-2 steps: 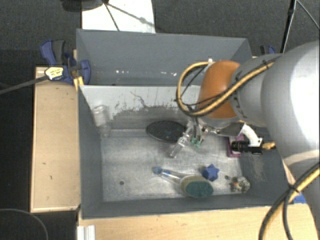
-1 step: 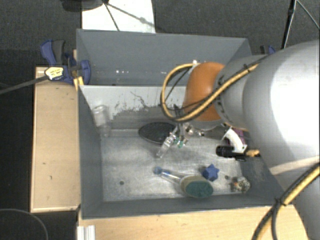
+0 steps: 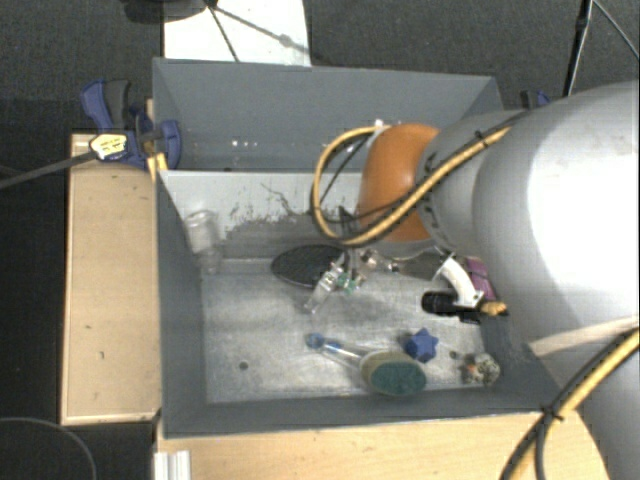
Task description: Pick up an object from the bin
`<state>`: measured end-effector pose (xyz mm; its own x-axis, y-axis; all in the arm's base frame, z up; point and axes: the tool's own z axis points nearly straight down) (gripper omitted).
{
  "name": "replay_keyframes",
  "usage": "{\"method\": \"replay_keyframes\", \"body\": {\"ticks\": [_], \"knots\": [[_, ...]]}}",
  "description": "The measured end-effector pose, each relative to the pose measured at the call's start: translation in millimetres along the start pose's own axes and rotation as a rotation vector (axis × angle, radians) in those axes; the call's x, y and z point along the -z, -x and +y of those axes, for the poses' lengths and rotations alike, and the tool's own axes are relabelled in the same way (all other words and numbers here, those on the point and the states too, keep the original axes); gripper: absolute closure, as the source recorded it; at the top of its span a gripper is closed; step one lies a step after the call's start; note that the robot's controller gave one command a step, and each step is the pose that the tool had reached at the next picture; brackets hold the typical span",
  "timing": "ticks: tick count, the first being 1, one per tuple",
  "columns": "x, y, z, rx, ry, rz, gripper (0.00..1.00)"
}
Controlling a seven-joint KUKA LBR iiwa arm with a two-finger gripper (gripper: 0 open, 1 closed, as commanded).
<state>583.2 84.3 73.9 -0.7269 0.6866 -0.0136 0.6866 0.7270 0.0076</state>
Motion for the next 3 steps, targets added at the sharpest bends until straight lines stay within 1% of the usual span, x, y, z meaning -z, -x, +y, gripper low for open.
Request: {"method": "replay_keyframes", "body": {"ticks": [1,2,3], "knots": [[0.0,-13.0,18.2,-0.097,-0.003,0.001,0.00],[0.3,-12.6,17.7,-0.092,-0.004,0.001,1.00],[126.4,-29.1,26.3,-0.203,-0.003,0.009,1.00]]}}
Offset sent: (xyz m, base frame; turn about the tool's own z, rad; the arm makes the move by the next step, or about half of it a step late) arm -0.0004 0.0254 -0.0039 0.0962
